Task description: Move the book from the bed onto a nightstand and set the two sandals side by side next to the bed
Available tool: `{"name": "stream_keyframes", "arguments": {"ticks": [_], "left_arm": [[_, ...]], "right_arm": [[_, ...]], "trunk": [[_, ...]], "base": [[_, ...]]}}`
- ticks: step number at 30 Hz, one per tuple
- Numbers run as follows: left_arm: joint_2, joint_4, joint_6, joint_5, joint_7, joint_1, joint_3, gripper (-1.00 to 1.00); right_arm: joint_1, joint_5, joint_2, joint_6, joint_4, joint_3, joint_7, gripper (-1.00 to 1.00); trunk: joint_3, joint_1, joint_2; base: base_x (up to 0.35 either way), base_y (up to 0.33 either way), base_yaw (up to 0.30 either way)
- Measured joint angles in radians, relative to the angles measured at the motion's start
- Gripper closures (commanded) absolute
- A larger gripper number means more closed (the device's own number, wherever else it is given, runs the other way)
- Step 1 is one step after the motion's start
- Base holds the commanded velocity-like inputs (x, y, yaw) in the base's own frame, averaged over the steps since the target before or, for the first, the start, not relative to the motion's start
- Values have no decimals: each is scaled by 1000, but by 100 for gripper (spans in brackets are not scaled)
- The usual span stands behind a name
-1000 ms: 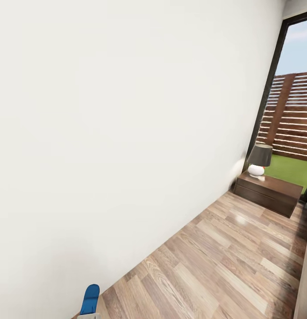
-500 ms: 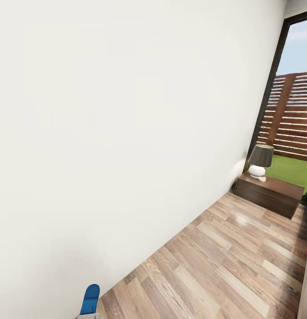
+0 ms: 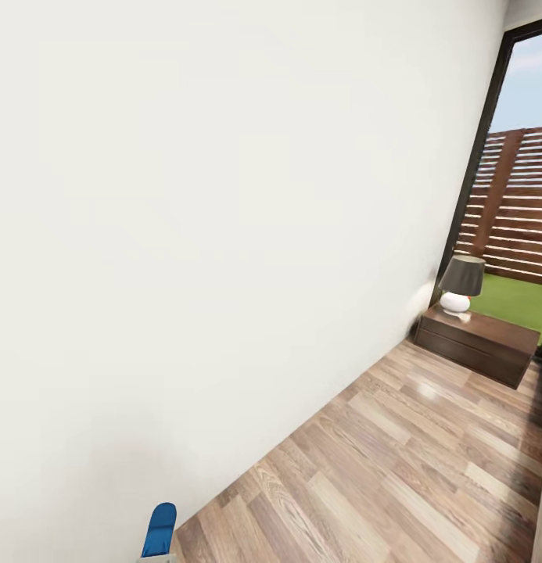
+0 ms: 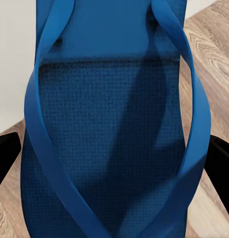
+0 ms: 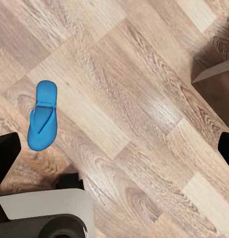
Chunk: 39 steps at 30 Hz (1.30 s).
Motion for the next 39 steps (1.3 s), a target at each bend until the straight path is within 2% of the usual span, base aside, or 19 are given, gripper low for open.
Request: {"name": "stream_keyframes", "arguments": {"ticks": [12,23,39], "left_arm": [[0,0,0,0,0,0,0,100],[0,0,0,0,0,0,0,100],[0,0,0,0,0,0,0,100]], "right_arm": [[0,0,0,-1,-1,0,0,-100],[0,0,0,-1,-1,0,0,-100],[0,0,0,-1,-1,0,0,-100]], "trunk": [[0,0,0],[0,0,0],[0,0,0]], "base": [[16,-5,-8],[1,0,-127],[19,0,-10]]}}
